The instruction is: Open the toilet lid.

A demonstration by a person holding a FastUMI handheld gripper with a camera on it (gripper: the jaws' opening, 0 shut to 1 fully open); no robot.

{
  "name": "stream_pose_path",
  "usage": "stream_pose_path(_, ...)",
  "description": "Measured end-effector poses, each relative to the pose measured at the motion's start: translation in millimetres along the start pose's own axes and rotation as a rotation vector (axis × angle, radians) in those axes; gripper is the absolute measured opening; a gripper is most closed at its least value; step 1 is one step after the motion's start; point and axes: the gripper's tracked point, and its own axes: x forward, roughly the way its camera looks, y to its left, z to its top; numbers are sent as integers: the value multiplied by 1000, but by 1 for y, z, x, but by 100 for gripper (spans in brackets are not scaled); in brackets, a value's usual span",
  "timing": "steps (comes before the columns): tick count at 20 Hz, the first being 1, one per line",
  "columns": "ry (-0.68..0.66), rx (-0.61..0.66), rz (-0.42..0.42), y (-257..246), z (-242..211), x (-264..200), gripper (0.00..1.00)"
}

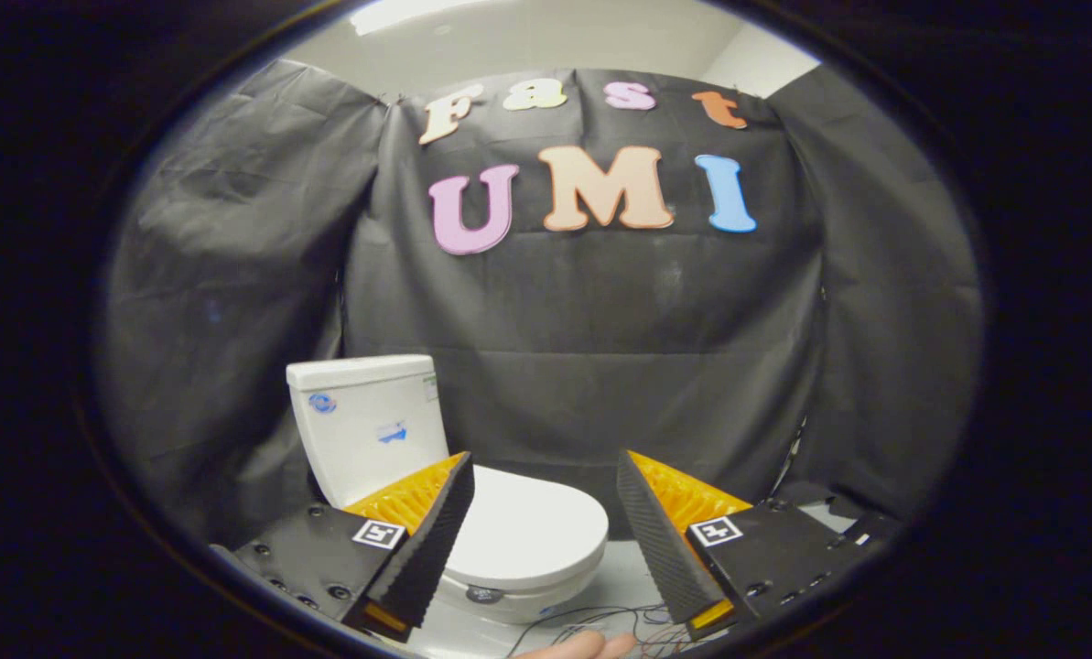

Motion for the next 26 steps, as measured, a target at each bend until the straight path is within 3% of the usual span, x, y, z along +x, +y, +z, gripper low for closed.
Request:
stream_pose_path(2, 17, -32, 32, 15, -4, 17, 97)
stream_pose_path(5, 20, 30, 94, 44, -13, 40, 97)
stream_pose_path(8, 90, 54, 79, 53, -39, 41, 99)
stream_pose_path(13, -17, 123, 36, 54, -21, 35, 99)
stream_pose_path(26, 41, 203, -33, 28, -48, 30, 98)
